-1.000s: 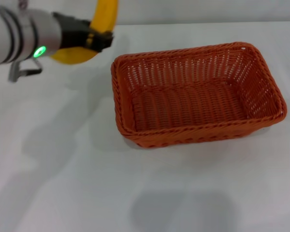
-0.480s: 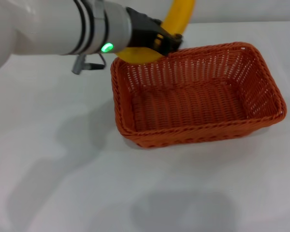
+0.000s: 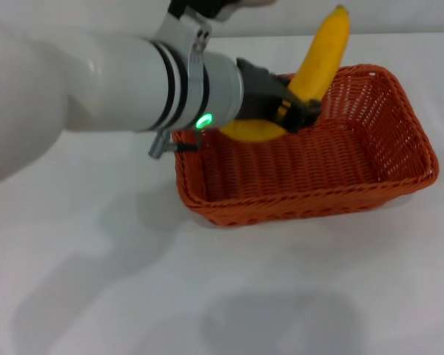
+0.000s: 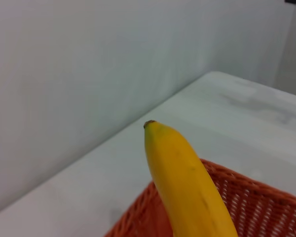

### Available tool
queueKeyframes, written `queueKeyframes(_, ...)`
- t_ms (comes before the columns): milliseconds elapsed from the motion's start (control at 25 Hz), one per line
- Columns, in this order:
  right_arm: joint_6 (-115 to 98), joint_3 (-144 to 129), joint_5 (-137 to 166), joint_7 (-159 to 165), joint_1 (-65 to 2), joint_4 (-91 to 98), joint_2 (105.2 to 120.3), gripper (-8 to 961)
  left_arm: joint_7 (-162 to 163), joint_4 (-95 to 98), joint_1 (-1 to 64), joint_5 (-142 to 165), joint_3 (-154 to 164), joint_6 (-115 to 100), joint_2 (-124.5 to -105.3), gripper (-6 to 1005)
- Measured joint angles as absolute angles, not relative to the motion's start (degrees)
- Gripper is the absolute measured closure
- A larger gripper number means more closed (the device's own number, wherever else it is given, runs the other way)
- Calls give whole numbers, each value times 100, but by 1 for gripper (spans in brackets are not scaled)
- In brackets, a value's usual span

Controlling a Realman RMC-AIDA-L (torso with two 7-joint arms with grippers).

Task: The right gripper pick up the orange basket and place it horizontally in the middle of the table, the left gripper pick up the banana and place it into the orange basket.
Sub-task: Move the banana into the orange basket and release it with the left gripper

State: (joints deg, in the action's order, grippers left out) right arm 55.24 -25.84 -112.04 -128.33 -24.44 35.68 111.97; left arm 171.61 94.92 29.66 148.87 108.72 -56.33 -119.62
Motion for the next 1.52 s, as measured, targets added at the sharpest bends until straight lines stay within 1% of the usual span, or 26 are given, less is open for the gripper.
queueKeyframes(280,5521,-2584,-11236,-12814,-2420,3568,11183,152,17240,9478,2723,14901,11109,-5551,-11970,505)
queueKeyframes(680,5555,-2586,-11236,-12803,-2411,3594,11196,152,17235,9484,2614,14701,11140,-5513,-11956,506)
queueKeyframes(1000,5583,-2593,-11235,-12797,-2363,3630,11214,152,17162,9641,2168,14686,11116,-4927,-11951,508)
queueKeyframes(1320,5602,-2603,-11232,-12796,-2363,3653,11232,152,17119,9441,2196,14722,11088,-4720,-11940,224)
queueKeyframes(1440,5607,-2599,-11232,-12796,-2364,3655,11235,152,16853,9426,2033,14743,11100,-4172,-11935,119)
queueKeyframes(1520,5609,-2601,-11232,-12796,-2363,3656,11240,152,16660,9426,1840,14746,11091,-3653,-11935,121)
